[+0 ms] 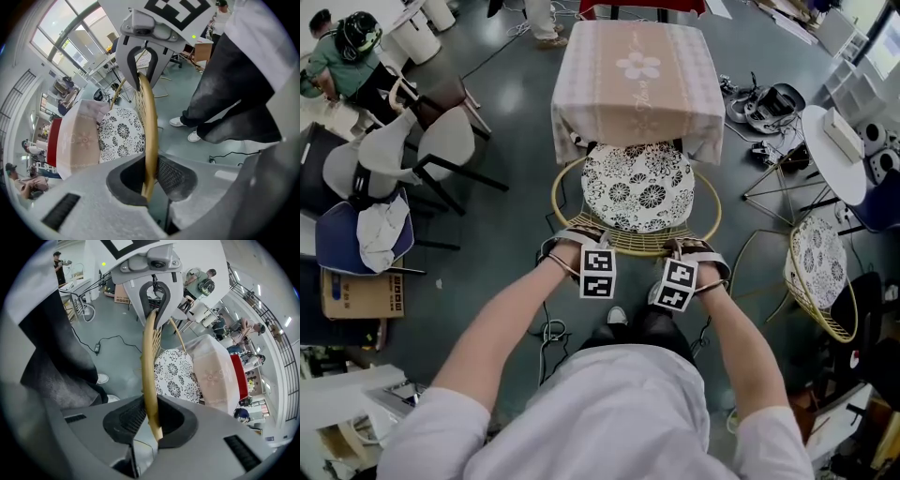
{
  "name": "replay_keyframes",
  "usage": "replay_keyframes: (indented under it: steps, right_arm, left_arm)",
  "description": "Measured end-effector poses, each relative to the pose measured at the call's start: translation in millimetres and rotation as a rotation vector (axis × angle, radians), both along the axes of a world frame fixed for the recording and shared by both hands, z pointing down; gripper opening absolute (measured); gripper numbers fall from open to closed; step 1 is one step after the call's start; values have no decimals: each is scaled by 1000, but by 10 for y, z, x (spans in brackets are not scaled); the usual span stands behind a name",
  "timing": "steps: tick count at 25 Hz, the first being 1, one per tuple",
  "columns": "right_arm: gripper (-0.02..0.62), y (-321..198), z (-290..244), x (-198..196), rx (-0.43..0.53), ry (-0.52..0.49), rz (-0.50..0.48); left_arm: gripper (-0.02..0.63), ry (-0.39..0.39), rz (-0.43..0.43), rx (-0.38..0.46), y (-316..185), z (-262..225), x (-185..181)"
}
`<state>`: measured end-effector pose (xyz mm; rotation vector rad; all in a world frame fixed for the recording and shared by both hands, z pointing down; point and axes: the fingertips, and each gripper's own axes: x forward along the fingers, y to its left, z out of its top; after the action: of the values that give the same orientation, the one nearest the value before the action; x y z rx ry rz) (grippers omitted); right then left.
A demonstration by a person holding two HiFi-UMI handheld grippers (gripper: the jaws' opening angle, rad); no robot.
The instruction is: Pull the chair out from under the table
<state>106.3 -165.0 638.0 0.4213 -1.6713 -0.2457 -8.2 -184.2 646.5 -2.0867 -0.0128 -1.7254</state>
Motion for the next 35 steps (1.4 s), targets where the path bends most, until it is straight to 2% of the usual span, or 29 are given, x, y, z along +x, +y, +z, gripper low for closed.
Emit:
replay_keyframes:
  steps: [35]
  right_arm:
    - [46,994,6,-98,-1,-32,-74]
  left_arm:
    - [44,-30,-64,-5,1049,41,-110]
